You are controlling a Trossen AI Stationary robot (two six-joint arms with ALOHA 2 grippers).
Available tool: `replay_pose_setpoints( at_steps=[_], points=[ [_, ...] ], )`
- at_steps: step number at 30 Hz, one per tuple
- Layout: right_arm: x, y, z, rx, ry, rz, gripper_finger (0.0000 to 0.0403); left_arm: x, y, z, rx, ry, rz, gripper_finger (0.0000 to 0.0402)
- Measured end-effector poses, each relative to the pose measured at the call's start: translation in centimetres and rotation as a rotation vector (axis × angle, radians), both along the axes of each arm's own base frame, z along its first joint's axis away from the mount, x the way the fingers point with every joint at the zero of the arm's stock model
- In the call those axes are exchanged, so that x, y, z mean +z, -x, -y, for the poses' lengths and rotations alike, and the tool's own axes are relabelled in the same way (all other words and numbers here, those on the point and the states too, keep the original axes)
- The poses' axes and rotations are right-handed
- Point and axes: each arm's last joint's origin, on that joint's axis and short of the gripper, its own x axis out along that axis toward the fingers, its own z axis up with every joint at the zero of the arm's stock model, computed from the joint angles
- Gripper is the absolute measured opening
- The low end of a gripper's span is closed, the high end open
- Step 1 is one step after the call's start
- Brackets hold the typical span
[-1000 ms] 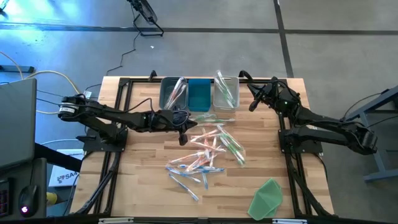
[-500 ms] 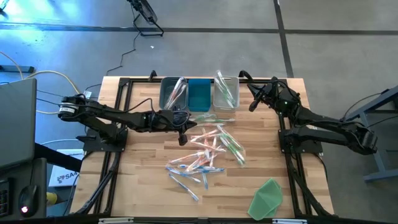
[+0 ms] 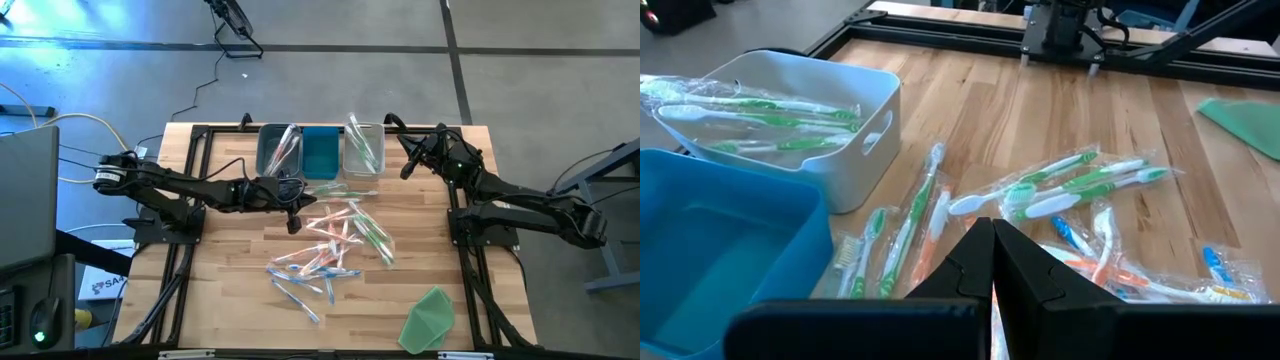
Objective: Pick & Place Toothbrushes
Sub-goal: Put the orange toothbrush into the dark blue bin
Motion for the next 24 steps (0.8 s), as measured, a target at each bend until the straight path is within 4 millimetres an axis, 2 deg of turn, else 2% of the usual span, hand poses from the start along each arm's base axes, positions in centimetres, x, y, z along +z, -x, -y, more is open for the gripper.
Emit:
replay_pose_setpoints(
  at_steps=[6, 16, 19, 24],
  points=[
    [-0.01, 0.0, 0.0, 0.0, 0.0, 0.0, 0.0002, -0.03, 0.0, 0.04, 0.002, 0.048, 0.008, 0.0001],
    [0.0, 0.0, 0.0, 0.0, 0.0, 0.0, 0.0002, -0.41, 0.15, 0.1, -0.028, 0.034, -0.038, 0.0007],
    [0.0, 0.0, 0.01, 0.0, 0.0, 0.0, 0.0002, -0.41, 0.15, 0.1, -0.031, 0.027, -0.04, 0.0032],
    [0.0, 0.0, 0.01, 0.0, 0.0, 0.0, 0.0002, -0.24, 0.08, 0.11, -0.034, 0.027, -0.021, 0.0097]
  ],
)
